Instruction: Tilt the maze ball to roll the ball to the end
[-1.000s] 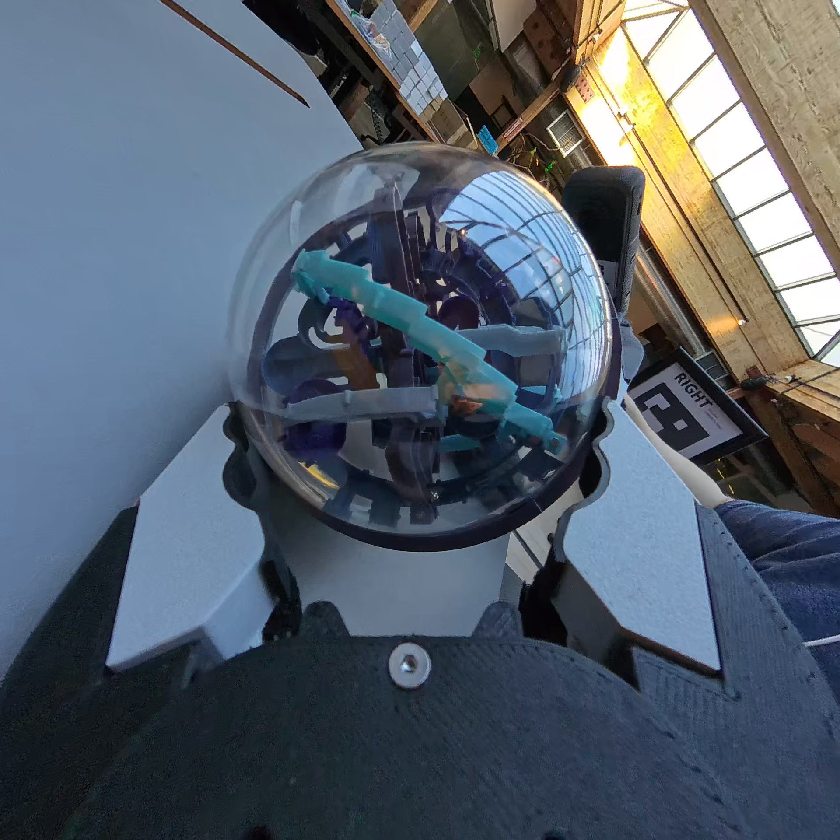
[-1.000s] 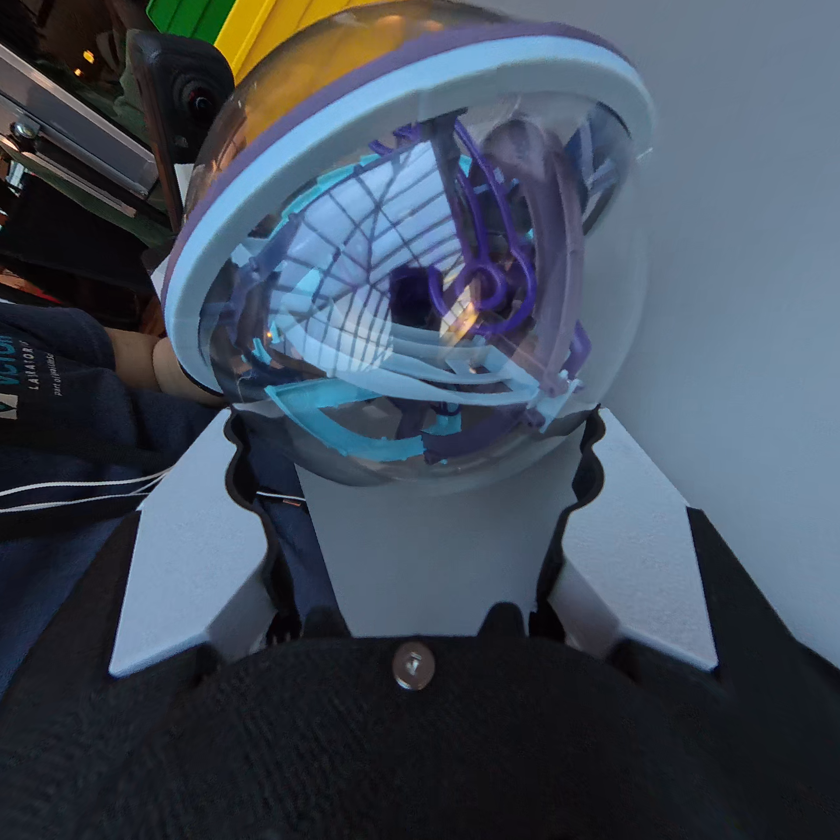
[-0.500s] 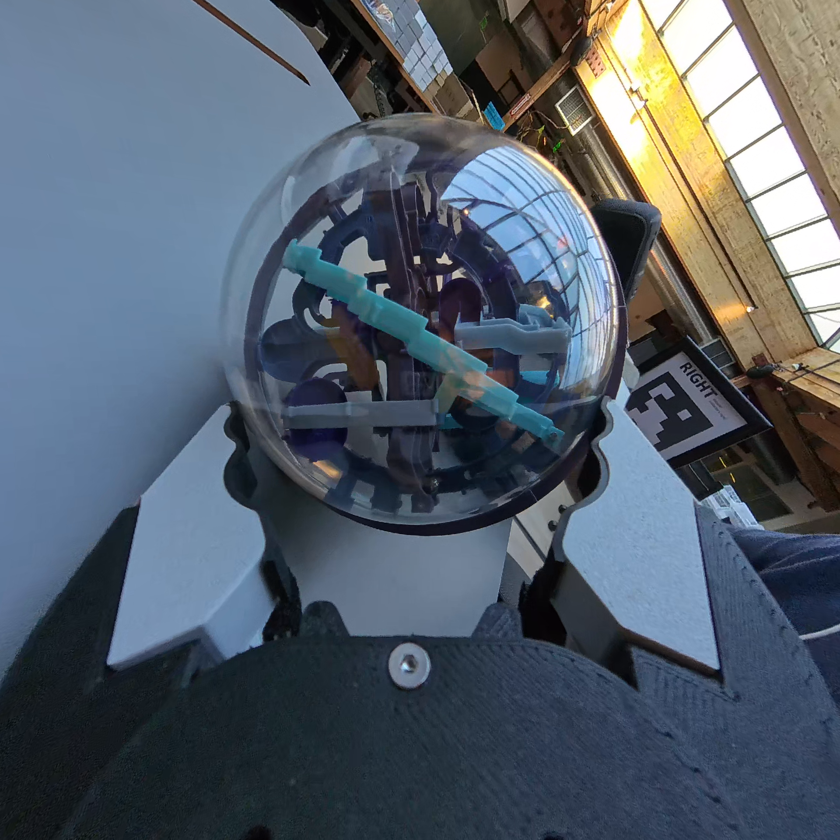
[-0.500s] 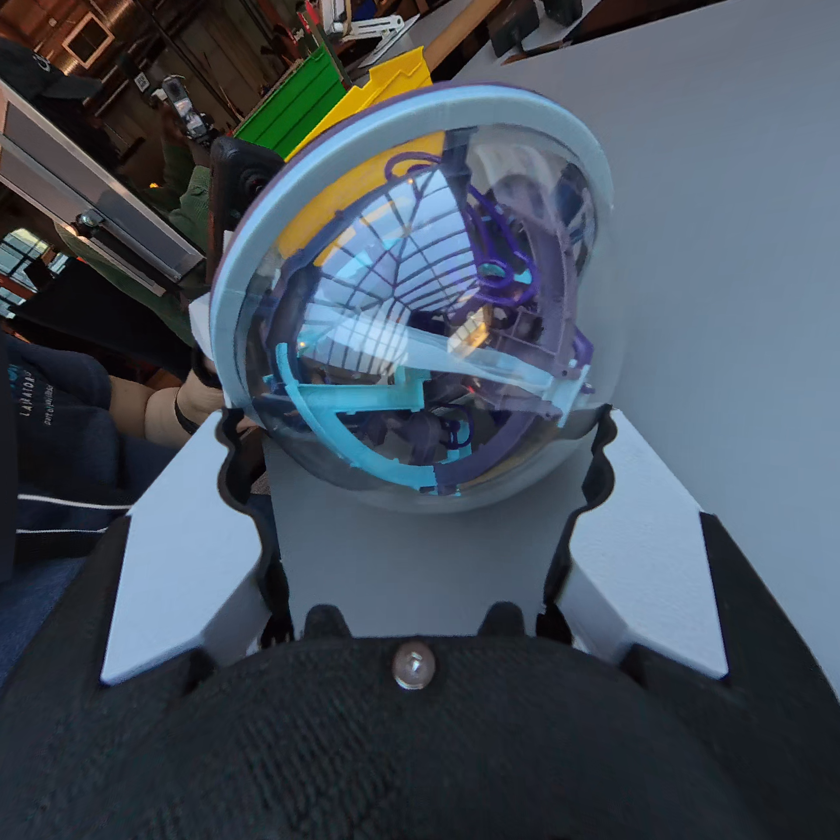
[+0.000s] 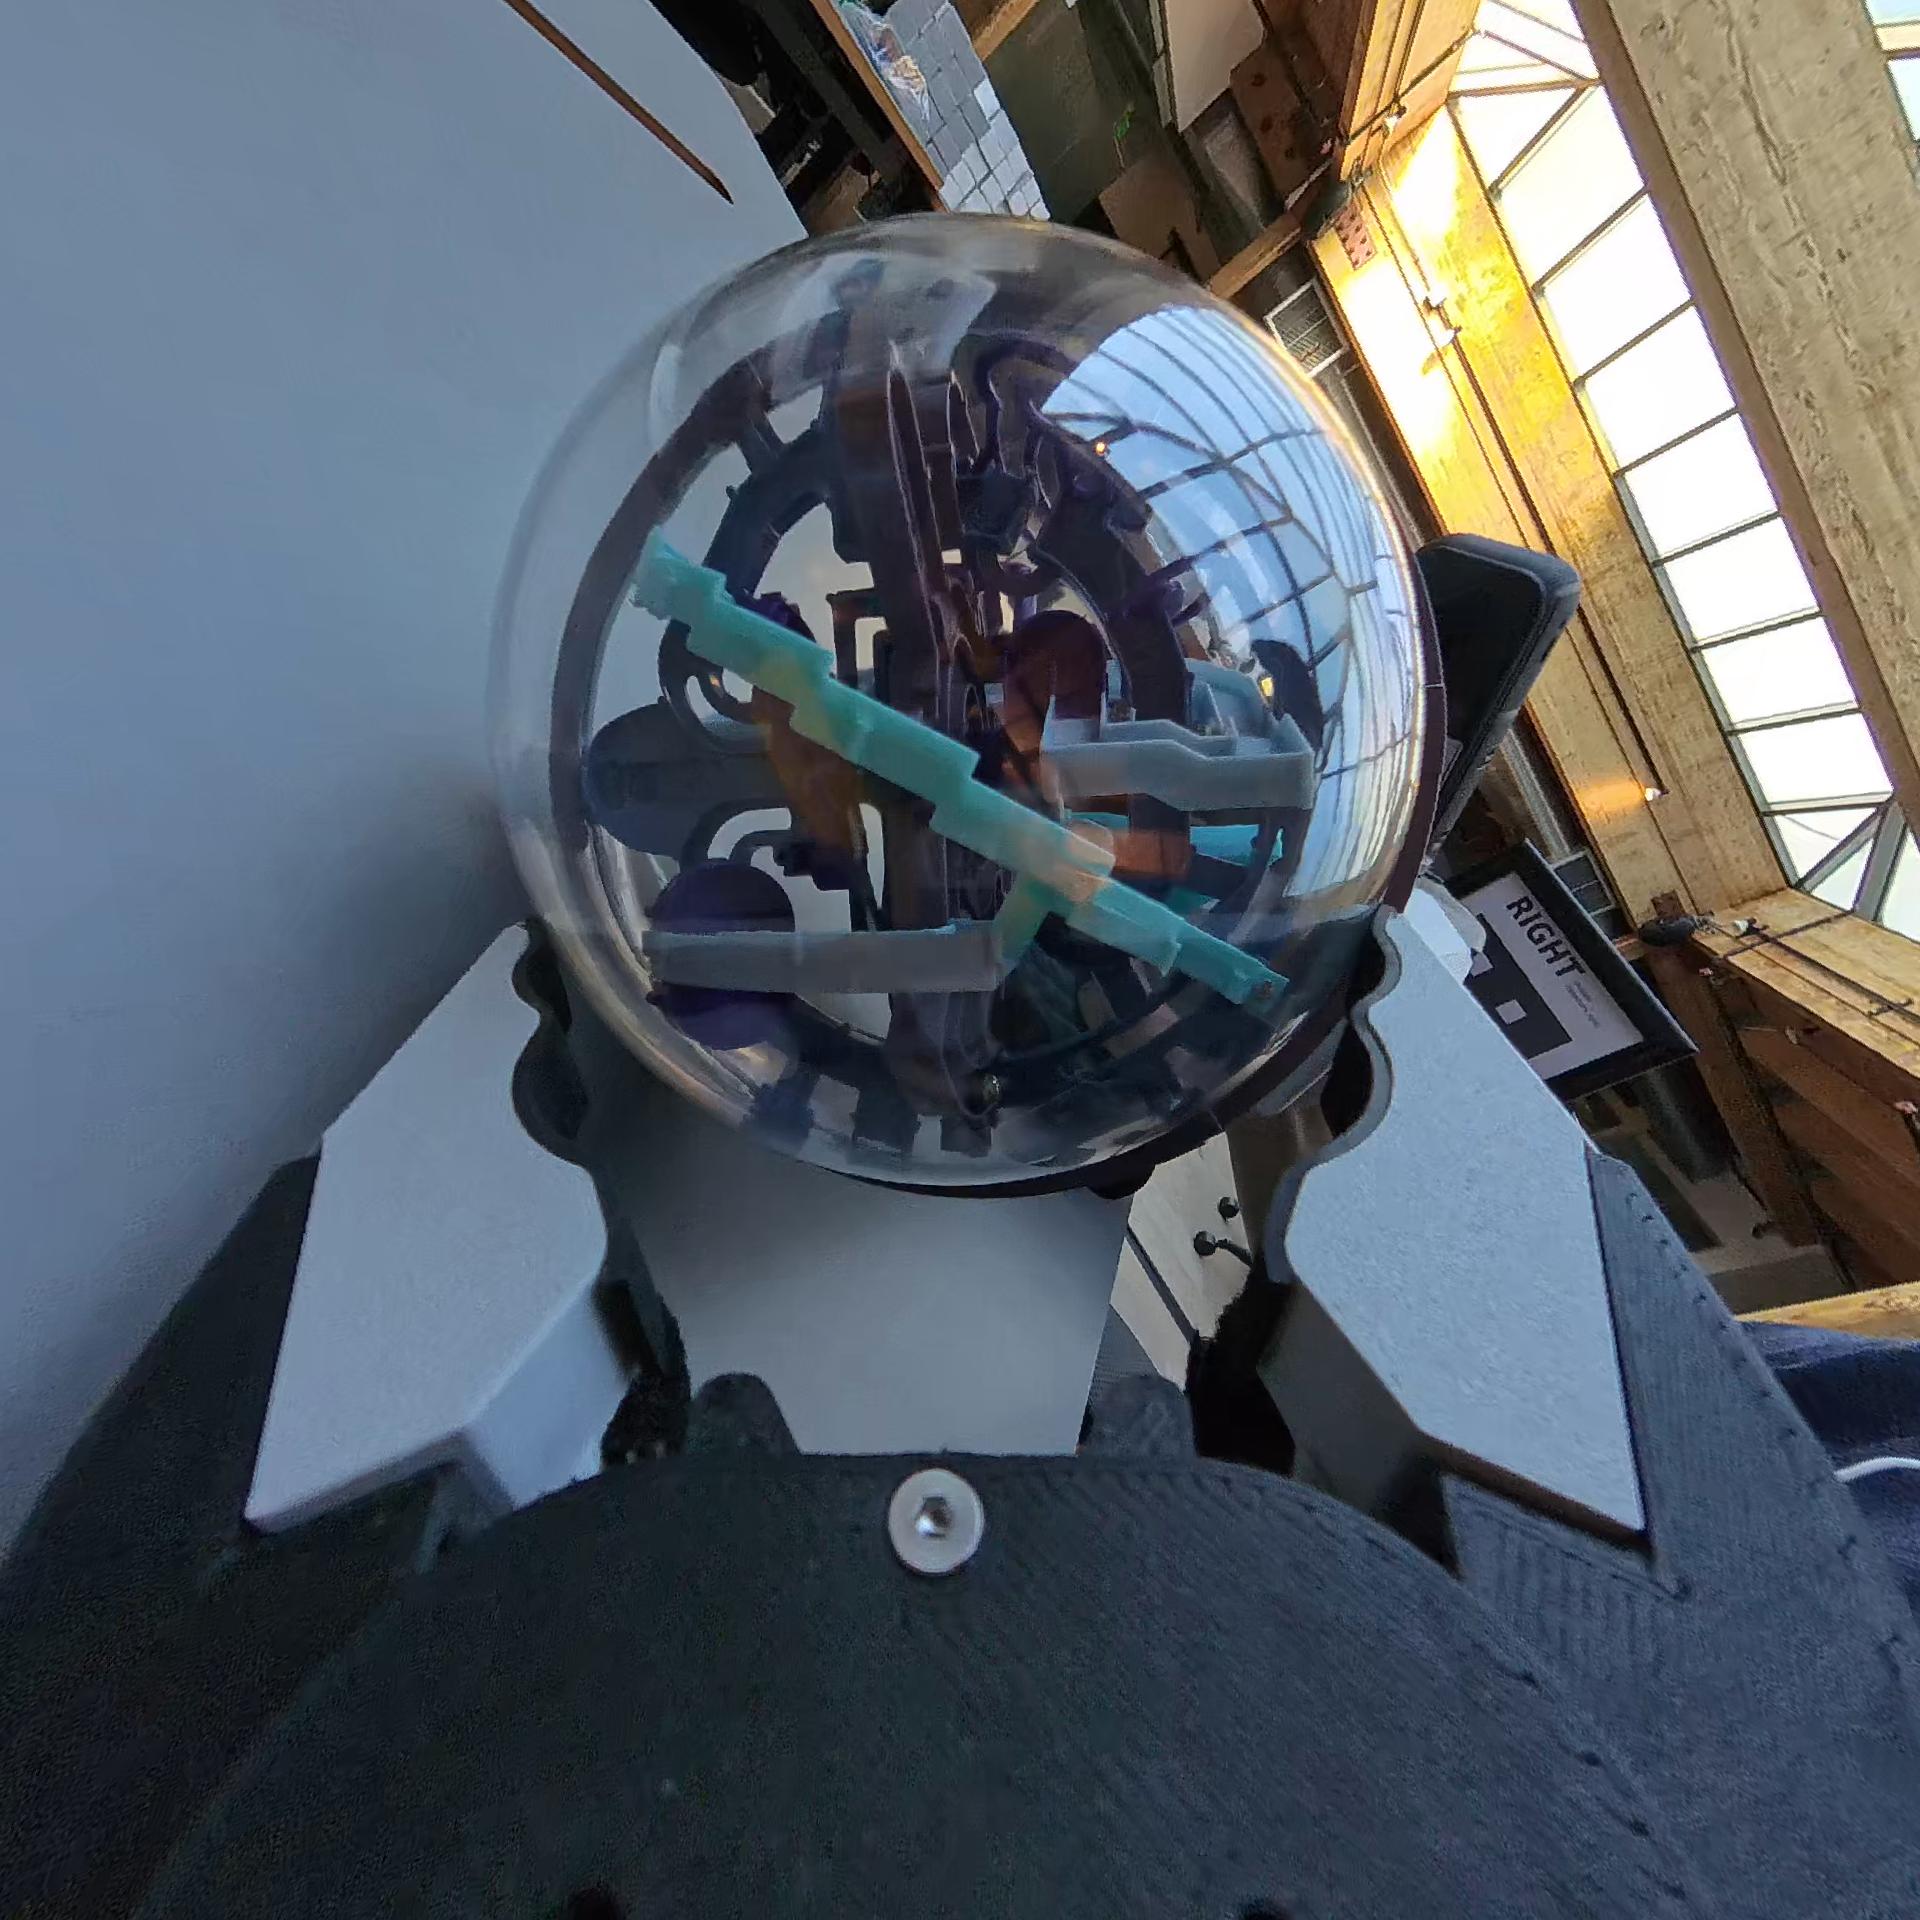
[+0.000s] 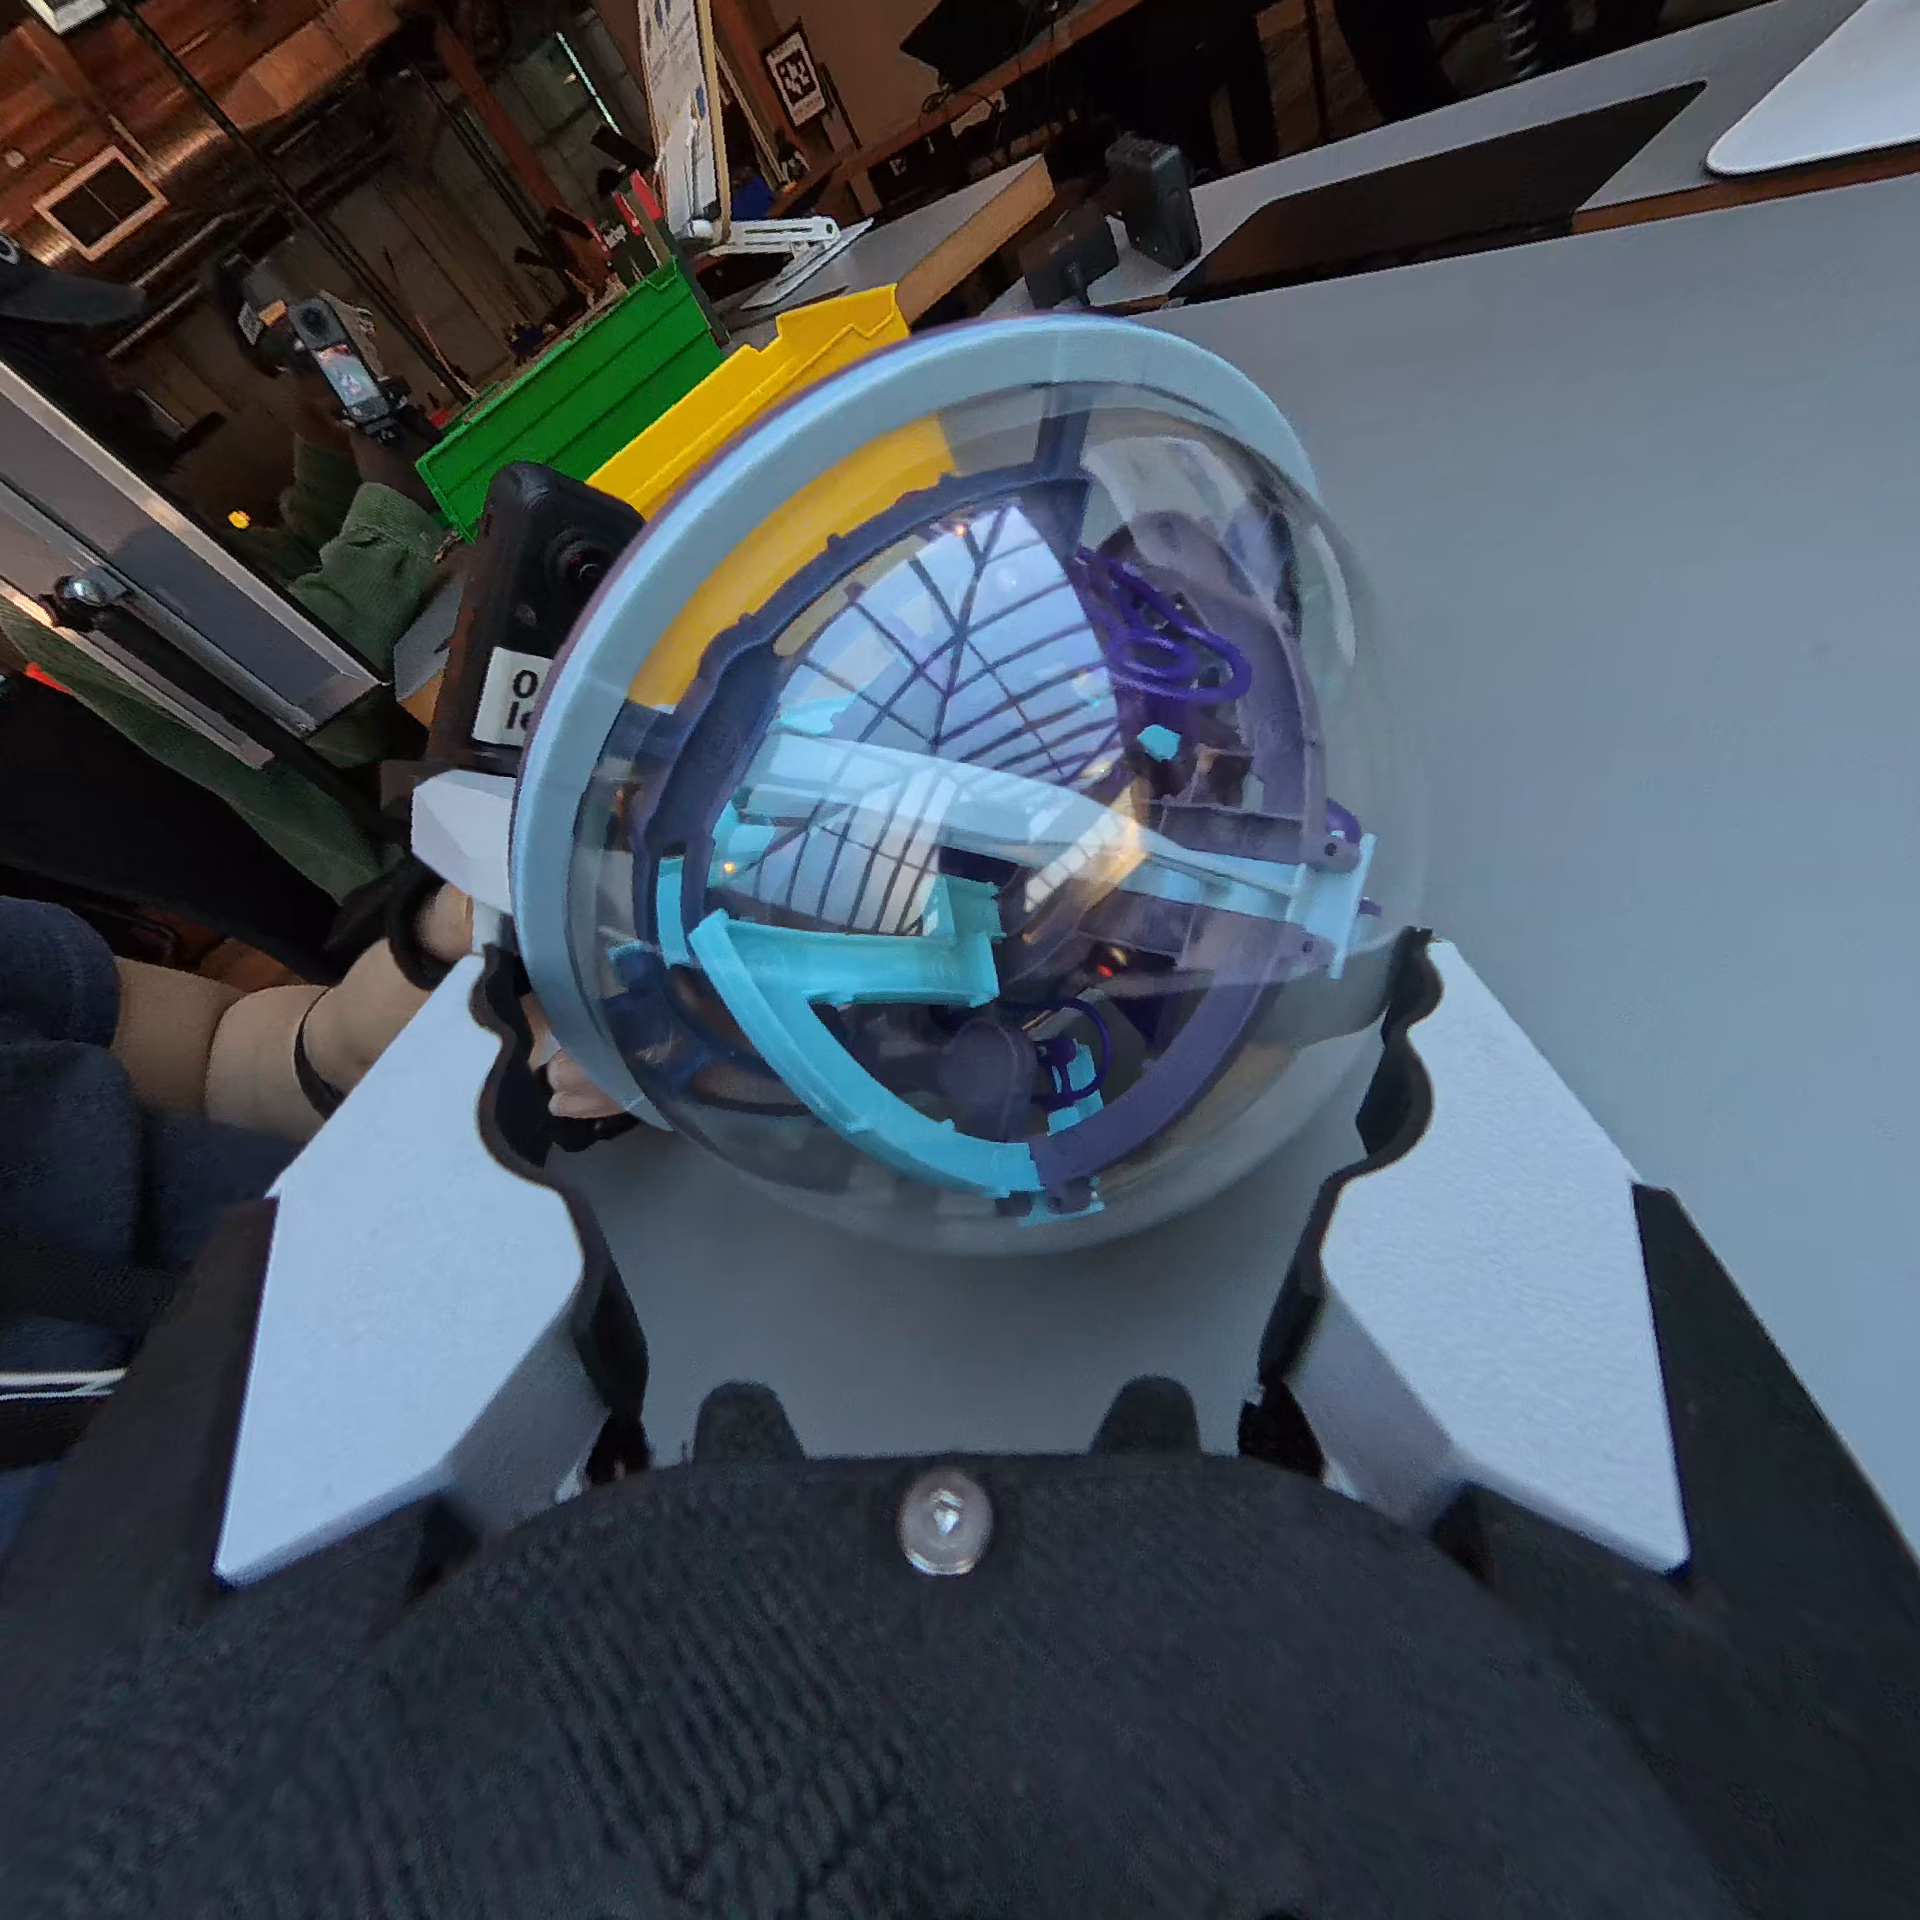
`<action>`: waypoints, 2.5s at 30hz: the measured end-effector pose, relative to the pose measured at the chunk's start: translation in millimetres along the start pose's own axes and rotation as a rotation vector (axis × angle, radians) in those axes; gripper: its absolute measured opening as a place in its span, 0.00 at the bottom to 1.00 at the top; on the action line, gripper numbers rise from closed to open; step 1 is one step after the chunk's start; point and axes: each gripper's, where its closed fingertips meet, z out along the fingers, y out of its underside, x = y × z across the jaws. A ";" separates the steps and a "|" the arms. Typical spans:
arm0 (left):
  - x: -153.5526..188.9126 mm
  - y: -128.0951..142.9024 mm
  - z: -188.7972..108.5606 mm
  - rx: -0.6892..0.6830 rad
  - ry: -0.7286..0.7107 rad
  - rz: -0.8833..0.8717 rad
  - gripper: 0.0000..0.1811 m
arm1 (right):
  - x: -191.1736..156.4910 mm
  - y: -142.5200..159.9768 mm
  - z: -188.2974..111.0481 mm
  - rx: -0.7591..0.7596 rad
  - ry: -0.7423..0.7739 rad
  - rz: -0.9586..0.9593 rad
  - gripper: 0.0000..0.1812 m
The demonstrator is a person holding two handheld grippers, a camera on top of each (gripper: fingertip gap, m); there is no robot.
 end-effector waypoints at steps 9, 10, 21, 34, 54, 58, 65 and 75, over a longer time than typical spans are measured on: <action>1.6 1.6 3.1 -0.003 0.006 -0.026 0.80 | 3.4 -1.4 0.4 -0.056 0.026 -0.009 0.87; 1.6 1.7 3.1 -0.005 0.008 -0.026 0.80 | 3.6 -1.7 0.6 -0.062 0.026 -0.014 0.87; -3.8 7.8 -3.3 -0.110 0.031 0.034 0.72 | 12.5 -7.7 -1.2 -0.097 -0.026 0.047 0.85; -19.6 -14.3 -28.7 -0.206 -0.158 0.775 0.70 | 17.9 -29.0 0.4 -0.063 -0.025 0.013 0.77; -35.0 -41.3 -19.1 -0.227 -0.102 0.991 0.77 | 5.1 -41.2 23.4 -0.127 -0.129 -0.122 0.85; -37.0 -41.5 -20.6 -0.224 -0.099 0.966 0.77 | 6.9 -29.5 20.0 -0.102 -0.174 -0.318 0.85; -47.2 -35.1 -19.5 -0.257 -0.121 0.957 0.74 | 22.3 -9.1 34.7 -0.162 -0.059 -0.525 0.86; -59.5 -4.6 -12.7 -0.401 -0.114 0.869 0.72 | 10.9 -14.9 25.2 -0.229 -0.012 -0.507 0.86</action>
